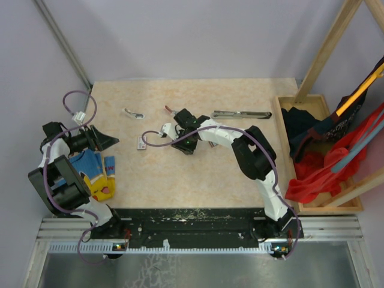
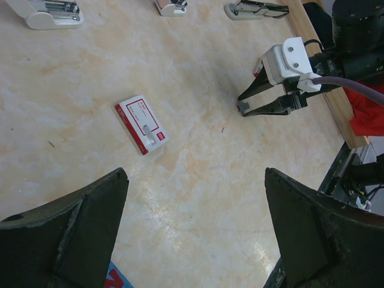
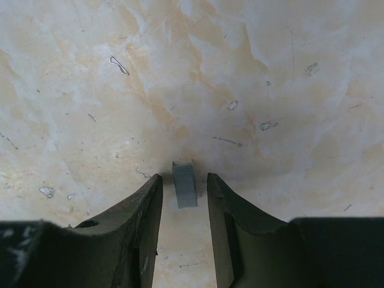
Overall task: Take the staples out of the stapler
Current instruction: Pick up the staple from the center of the board.
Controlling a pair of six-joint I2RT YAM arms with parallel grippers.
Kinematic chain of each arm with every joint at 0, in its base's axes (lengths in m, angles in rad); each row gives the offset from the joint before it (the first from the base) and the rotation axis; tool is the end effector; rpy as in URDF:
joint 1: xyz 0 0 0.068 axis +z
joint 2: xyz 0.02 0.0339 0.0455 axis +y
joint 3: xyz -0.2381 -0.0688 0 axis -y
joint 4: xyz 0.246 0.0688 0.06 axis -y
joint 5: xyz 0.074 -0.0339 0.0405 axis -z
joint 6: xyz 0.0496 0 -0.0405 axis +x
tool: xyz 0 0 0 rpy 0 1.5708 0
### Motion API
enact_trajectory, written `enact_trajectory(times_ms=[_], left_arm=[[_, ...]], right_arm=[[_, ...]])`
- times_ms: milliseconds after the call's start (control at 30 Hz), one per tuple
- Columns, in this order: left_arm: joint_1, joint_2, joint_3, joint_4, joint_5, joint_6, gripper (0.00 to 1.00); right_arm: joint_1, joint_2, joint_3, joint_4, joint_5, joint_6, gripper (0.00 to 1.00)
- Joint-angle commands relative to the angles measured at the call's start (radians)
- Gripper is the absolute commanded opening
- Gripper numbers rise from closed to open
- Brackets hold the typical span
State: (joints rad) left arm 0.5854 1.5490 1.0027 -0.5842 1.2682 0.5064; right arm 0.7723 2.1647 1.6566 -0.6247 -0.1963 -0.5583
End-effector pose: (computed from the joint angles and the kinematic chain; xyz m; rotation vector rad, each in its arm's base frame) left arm 0.2712 0.1230 0.1947 0.2428 1.9545 -0.9957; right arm 0.3151 0.3205 0.1325 -1.7187 2.0943 0.3296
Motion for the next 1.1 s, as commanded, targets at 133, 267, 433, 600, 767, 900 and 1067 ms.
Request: enact_trajectory(times_ms=[133,267,433,600,767,900,1067], left_arm=[[0.008,0.006,0.017,-0.012,0.026,0.021,1.0],[0.008,0.006,0.017,-0.011,0.026,0.022,1.0],[0.008,0.009,0.018,-0.013,0.027,0.023,1.0],[0.008,0.007,0.018,-0.015,0.028,0.024,1.0],[0.008,0.005,0.017,-0.015,0.029,0.025,1.0],[0.008,0.005,0.017,-0.016,0.028,0.025,1.0],[0.008,0.006,0.018,-0.016,0.028,0.024,1.0]], right_arm=[[0.014,0.026,0.004,0.009,0.026,-0.017,0.33],[0.015,0.018,-0.006,0.003,0.024,-0.011,0.24],[0.014,-0.009,-0.028,0.017,0.054,0.007,0.19],[0.014,-0.03,-0.045,0.027,0.073,0.021,0.18],[0.013,-0.047,-0.053,0.036,0.081,0.039,0.18],[0.013,-0.077,-0.058,0.046,0.102,0.062,0.16],[-0.004,-0.123,-0.066,0.06,0.129,0.115,0.15]])
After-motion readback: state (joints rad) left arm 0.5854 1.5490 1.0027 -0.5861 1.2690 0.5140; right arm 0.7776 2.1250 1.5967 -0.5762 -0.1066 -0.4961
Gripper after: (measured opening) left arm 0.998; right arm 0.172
